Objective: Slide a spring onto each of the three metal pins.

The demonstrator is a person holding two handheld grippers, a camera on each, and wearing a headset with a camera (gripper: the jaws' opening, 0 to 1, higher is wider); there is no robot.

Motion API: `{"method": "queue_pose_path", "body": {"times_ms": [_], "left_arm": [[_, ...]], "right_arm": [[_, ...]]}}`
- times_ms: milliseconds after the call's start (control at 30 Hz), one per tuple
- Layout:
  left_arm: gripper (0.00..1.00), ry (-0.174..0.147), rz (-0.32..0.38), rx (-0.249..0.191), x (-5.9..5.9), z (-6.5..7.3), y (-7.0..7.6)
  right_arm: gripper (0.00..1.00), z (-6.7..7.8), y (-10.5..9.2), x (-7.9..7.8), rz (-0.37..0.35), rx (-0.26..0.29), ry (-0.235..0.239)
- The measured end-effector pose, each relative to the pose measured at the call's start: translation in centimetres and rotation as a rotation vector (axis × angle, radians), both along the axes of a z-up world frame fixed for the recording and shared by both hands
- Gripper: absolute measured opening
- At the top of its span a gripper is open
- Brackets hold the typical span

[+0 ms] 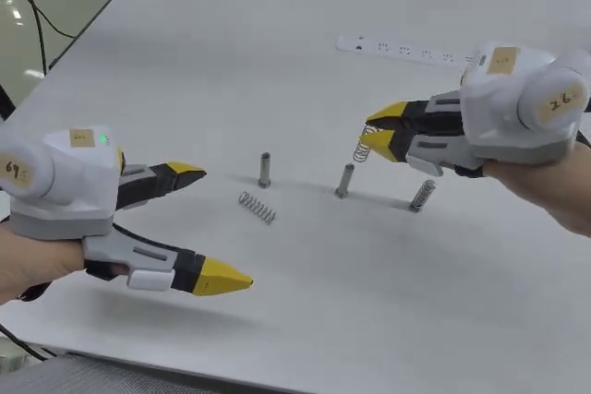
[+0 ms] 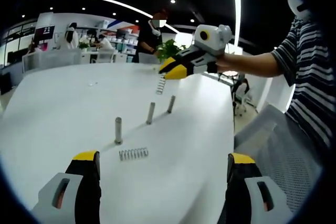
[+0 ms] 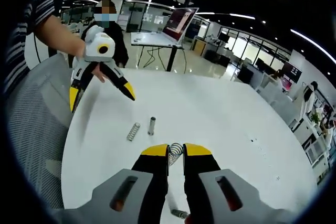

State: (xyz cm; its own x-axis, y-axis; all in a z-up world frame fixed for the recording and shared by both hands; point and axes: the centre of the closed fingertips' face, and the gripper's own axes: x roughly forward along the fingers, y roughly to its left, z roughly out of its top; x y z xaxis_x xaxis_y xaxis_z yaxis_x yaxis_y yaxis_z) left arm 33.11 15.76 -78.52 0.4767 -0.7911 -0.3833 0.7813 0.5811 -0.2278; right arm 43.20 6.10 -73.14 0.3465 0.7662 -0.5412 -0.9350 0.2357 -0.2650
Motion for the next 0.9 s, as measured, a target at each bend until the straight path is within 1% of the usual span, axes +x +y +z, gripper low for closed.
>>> {"method": "queue_pose_path", "body": {"times_ms": [167, 300, 467, 600, 667, 833, 900], "left_arm": [[0.98, 0.007, 0.002, -0.001, -0.2, -0.1, 0.1], [0.98, 0.007, 0.006, -0.003, -0.1, -0.1, 0.2], [0.98, 0.006, 0.006, -0.002, -0.1, -0.1, 0.2], [0.98, 0.010, 0.010, 0.001, -0.1, -0.2, 0.3], [0.97, 0.009, 0.014, -0.004, -0.1, -0.1, 0.3], [0.97, 0.008, 0.017, -0.006, 0.0, -0.1, 0.4], [0.97, 0.011, 0.018, 0.000, -0.1, -0.3, 0.5]], "right_arm": [[0.07, -0.8, 0.1, 0.2, -0.005, -0.015, 0.004], [0.07, -1.5, 0.0, 0.5, -0.020, -0.023, 0.018], [0.07, -1.8, 0.2, 0.5, -0.021, -0.022, 0.030], [0.07, -2.0, 0.4, 0.5, -0.012, -0.029, 0.029], [0.07, -2.1, 0.5, 0.5, -0.008, -0.035, 0.025], [0.07, -2.7, 0.7, 0.6, -0.002, -0.047, 0.032], [0.07, -3.1, 0.6, 0.6, 0.002, -0.064, 0.027]]}}
